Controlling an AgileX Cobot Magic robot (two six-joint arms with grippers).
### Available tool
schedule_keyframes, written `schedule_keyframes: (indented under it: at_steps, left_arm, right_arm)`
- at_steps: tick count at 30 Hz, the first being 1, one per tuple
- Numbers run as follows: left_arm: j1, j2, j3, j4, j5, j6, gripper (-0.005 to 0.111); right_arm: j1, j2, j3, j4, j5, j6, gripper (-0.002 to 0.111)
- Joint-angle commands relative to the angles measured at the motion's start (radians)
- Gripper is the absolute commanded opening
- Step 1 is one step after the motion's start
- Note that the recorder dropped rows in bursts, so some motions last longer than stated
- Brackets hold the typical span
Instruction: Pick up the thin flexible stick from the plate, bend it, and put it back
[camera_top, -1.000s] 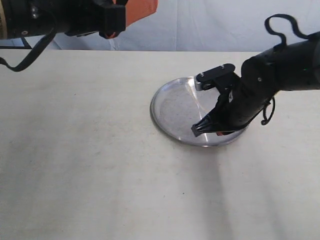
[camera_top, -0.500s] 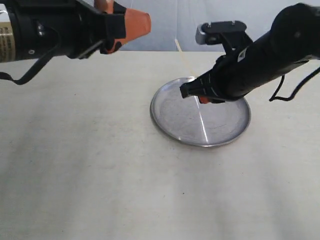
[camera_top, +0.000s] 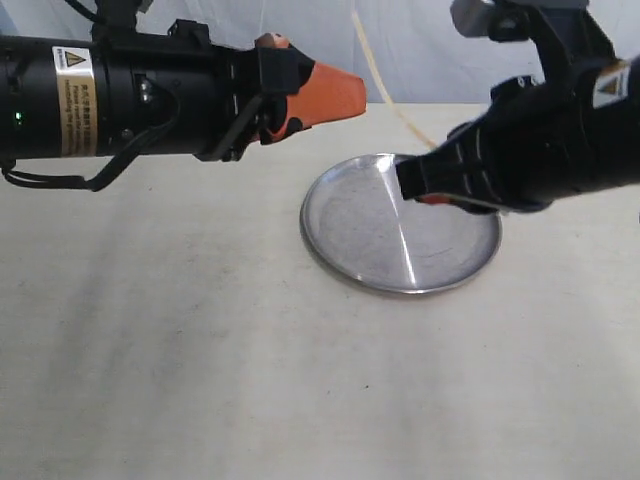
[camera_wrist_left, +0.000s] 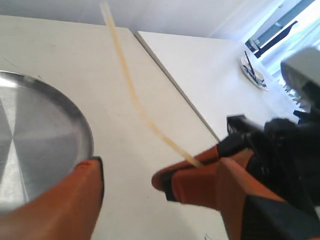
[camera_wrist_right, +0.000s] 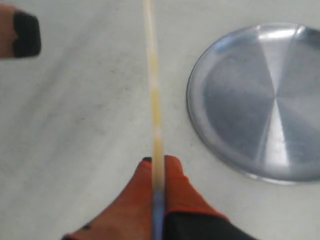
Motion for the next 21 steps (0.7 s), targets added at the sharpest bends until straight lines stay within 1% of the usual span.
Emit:
schedule_keyframes:
  at_steps: [1,4,6,9,13,16,19,20,21]
  left_arm:
    - [0.000,0.000,0.006,-0.074,-0.001,-0.003,0.062]
    - [0.000,0.000,0.006,-0.083,-0.018,-0.003,0.062]
    - [0.000,0.000,0.006,-0.105,-0.047,-0.003,0.062]
    - [0.000,0.000,0.006,-0.107,-0.053,-0.003,0.062]
    - [0.000,0.000,0.006,-0.078,-0.039,-0.003,0.054]
    - [0.000,0.000,0.006,-0.076,-0.030,-0.001,0.042]
    - [0.000,0.000,0.006,-0.055,-0.037,0.037,0.020]
    - [0.000,0.000,0.006,-0.038,-0.043,0.072,0.009]
    - [0.000,0.000,0.006,-0.014,-0.042,0.108,0.002]
  right_arm:
    - [0.002,-0.075,0.104,0.175,-0.013,-0.129,-0.001]
    - [0.002,-0.103,0.131,0.321,-0.020,-0.231,-0.001]
    - [0.002,-0.103,0.131,0.352,-0.017,-0.252,-0.001]
    - [0.002,-0.103,0.131,0.406,-0.005,-0.301,-0.001]
    - [0.002,-0.103,0.131,0.588,0.034,-0.453,-0.001]
    - [0.002,-0.103,0.131,0.668,0.074,-0.517,-0.001]
    - [0.002,-0.107,0.131,0.671,0.091,-0.517,-0.001]
    - [0.002,-0.112,0.131,0.672,0.101,-0.517,-0.001]
    - [0.002,-0.120,0.131,0.672,0.110,-0.517,-0.001]
